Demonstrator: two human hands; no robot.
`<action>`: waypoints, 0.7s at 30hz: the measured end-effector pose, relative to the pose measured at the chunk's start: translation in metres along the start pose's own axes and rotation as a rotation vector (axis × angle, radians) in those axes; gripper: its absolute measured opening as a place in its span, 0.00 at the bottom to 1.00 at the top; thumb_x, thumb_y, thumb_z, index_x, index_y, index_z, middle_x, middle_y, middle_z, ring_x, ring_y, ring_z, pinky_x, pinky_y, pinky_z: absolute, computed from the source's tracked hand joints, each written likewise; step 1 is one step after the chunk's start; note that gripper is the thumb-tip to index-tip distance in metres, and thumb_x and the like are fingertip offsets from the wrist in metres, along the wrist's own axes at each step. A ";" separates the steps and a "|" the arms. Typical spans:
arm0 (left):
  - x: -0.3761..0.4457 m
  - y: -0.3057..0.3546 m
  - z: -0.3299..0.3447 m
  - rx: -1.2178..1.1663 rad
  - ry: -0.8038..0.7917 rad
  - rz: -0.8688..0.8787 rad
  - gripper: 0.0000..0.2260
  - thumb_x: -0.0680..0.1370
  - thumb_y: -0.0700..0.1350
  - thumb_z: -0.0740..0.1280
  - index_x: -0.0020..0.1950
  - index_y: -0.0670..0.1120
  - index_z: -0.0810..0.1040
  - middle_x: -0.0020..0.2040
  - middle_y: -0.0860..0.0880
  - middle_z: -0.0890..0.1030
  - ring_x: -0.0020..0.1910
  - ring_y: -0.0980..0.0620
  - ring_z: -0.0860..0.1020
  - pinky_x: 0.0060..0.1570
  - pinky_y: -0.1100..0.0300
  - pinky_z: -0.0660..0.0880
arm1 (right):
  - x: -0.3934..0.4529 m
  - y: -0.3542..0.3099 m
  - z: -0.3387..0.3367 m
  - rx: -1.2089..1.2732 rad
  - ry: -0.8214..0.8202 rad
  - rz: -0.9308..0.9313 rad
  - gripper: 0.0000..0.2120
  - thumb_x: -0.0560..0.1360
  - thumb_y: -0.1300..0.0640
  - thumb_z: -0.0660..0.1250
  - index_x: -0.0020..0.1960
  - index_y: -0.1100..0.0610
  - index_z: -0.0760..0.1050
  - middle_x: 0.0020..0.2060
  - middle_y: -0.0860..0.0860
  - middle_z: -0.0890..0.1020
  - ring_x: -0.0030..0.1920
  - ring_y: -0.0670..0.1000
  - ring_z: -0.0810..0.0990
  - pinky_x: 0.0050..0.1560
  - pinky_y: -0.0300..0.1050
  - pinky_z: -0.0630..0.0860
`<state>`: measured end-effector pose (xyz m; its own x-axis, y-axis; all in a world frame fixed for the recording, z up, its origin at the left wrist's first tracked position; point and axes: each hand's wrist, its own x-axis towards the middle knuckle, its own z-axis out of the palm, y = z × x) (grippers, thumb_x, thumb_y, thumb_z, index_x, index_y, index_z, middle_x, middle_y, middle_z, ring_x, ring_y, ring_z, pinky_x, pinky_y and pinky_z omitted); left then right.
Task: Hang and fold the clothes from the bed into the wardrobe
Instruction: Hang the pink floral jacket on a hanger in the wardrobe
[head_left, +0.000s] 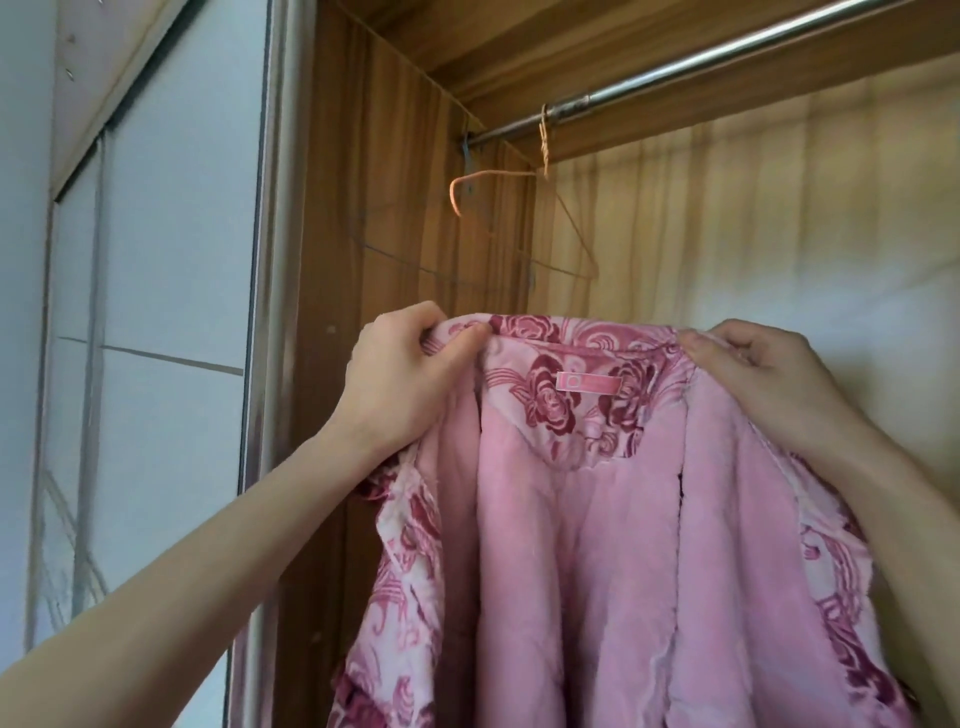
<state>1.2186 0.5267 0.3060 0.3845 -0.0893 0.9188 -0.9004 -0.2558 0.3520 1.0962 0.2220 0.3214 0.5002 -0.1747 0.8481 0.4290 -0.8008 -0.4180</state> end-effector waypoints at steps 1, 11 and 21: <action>0.004 -0.009 0.002 -0.020 -0.009 -0.003 0.20 0.81 0.57 0.71 0.37 0.43 0.76 0.34 0.45 0.79 0.33 0.51 0.75 0.36 0.44 0.74 | 0.003 0.001 0.003 -0.044 -0.013 -0.002 0.23 0.79 0.40 0.69 0.44 0.62 0.77 0.35 0.55 0.73 0.39 0.49 0.71 0.43 0.48 0.64; 0.050 -0.065 0.018 0.014 -0.028 0.068 0.18 0.81 0.59 0.69 0.38 0.50 0.74 0.33 0.52 0.79 0.35 0.51 0.78 0.36 0.49 0.75 | 0.025 -0.002 0.024 -0.283 -0.218 0.081 0.18 0.79 0.38 0.66 0.45 0.53 0.80 0.37 0.51 0.86 0.39 0.46 0.79 0.46 0.48 0.72; 0.061 -0.067 0.024 0.146 -0.007 0.105 0.13 0.83 0.57 0.67 0.42 0.55 0.71 0.35 0.58 0.76 0.34 0.60 0.74 0.31 0.68 0.61 | 0.130 -0.096 0.103 0.112 0.018 0.240 0.25 0.83 0.37 0.60 0.69 0.53 0.76 0.53 0.49 0.86 0.55 0.48 0.84 0.56 0.43 0.79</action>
<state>1.3070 0.5157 0.3343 0.2917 -0.1292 0.9477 -0.8968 -0.3814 0.2240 1.1976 0.3356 0.4382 0.5850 -0.3631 0.7252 0.3808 -0.6665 -0.6409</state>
